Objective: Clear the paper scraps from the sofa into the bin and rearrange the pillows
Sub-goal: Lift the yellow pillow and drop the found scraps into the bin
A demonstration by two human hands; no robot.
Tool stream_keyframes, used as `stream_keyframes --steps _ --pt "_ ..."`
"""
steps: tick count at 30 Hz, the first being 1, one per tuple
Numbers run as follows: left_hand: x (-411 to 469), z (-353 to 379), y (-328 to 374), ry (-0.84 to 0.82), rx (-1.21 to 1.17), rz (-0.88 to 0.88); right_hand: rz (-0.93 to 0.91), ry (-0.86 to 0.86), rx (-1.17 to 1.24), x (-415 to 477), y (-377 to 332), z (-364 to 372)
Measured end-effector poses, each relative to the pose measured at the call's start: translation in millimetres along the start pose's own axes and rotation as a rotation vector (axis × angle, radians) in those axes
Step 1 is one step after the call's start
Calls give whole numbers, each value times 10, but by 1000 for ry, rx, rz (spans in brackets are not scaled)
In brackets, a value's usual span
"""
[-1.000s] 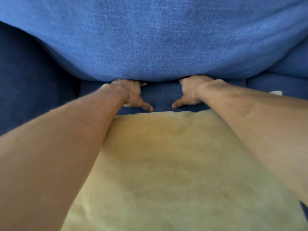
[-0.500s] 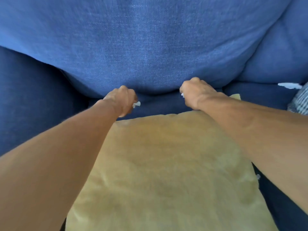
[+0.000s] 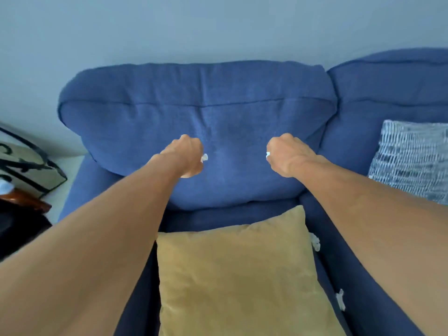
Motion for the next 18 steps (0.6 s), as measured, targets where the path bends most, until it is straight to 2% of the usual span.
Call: stream_keyframes --steps 10,18 --pt "-734 -1975 115 268 -210 94 -31 207 29 -588 -39 -1946" --pt "-1538 -2944 -7 430 -225 -71 -138 353 69 -925 -151 -2976"
Point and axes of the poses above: each hand's wrist, its own x-axis towards the middle knuckle, its own z-axis out of the palm, y = z × x, the point moved 6 cm from there along x, towards the middle knuckle, and after that the axes turned 1 degree about -y, right-handed, at the moved point
